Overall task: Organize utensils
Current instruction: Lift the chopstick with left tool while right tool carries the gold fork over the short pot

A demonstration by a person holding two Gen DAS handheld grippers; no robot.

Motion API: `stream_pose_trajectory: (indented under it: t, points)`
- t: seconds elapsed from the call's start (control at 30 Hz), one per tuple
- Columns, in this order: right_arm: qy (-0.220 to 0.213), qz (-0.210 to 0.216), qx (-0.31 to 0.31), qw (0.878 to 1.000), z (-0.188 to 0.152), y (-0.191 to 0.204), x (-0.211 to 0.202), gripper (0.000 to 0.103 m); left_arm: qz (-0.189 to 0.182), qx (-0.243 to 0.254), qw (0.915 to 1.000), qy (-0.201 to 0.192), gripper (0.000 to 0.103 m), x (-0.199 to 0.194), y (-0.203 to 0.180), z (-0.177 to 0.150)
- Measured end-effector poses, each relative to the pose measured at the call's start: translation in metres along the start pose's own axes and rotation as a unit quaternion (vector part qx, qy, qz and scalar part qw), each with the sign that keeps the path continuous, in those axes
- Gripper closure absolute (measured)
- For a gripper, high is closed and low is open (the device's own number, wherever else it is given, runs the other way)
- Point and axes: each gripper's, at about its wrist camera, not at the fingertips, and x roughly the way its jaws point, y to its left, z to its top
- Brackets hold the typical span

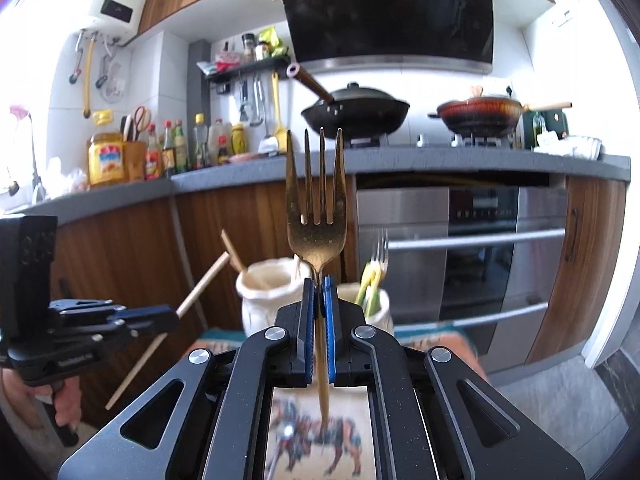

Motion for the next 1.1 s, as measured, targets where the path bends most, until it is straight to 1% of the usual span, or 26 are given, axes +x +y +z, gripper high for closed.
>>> stream_pose_trajectory:
  t: [0.07,0.13,0.17,0.3,0.4,0.47,0.53,0.63,0.73,0.8,0.9,0.97,1.1]
  points:
    - [-0.015,0.0,0.002,1.0,0.012,-0.001,0.005,0.097,-0.001,-0.006,0.9995,-0.031,0.099,0.0,0.002,0.015]
    - [-0.032,0.0,0.005,0.999,0.021,-0.002,0.009,0.097,-0.003,-0.012,0.9986,-0.051,0.099,0.003,0.005,0.027]
    - [-0.04,0.0,0.008,0.999,0.026,-0.003,0.011,0.097,-0.008,-0.017,0.9977,-0.065,0.099,0.006,0.007,0.034]
    - [-0.069,-0.005,0.016,0.997,0.042,-0.009,0.022,0.097,-0.005,-0.042,0.9932,-0.109,0.099,0.023,0.017,0.059]
    - [-0.085,-0.01,0.027,0.996,0.051,-0.015,0.035,0.097,-0.003,-0.066,0.9894,-0.129,0.099,0.041,0.026,0.076]
    - [-0.095,-0.016,0.033,0.995,0.055,-0.021,0.047,0.097,0.0,-0.072,0.9873,-0.142,0.099,0.052,0.031,0.085]
    - [-0.101,-0.022,0.037,0.994,0.056,-0.025,0.056,0.097,0.008,-0.071,0.9862,-0.149,0.099,0.064,0.032,0.091]
    - [-0.107,-0.025,0.038,0.993,0.055,-0.033,0.068,0.097,0.023,-0.056,0.9861,-0.155,0.099,0.084,0.029,0.098]
    - [-0.105,-0.027,0.047,0.993,0.052,-0.042,0.079,0.097,0.041,-0.037,0.9844,-0.167,0.099,0.096,0.025,0.097]
    - [-0.104,-0.025,0.054,0.993,0.048,-0.047,0.086,0.097,0.046,-0.029,0.9834,-0.173,0.099,0.102,0.023,0.096]
    - [-0.092,-0.026,0.064,0.993,0.042,-0.053,0.098,0.097,0.054,-0.014,0.9825,-0.178,0.099,0.11,0.019,0.093]
    - [-0.082,-0.03,0.069,0.994,0.036,-0.056,0.107,0.097,0.068,0.001,0.9806,-0.184,0.099,0.114,0.016,0.089]
    - [-0.064,-0.029,0.062,0.996,0.028,-0.054,0.116,0.097,0.07,0.02,0.9817,-0.176,0.099,0.118,0.012,0.081]
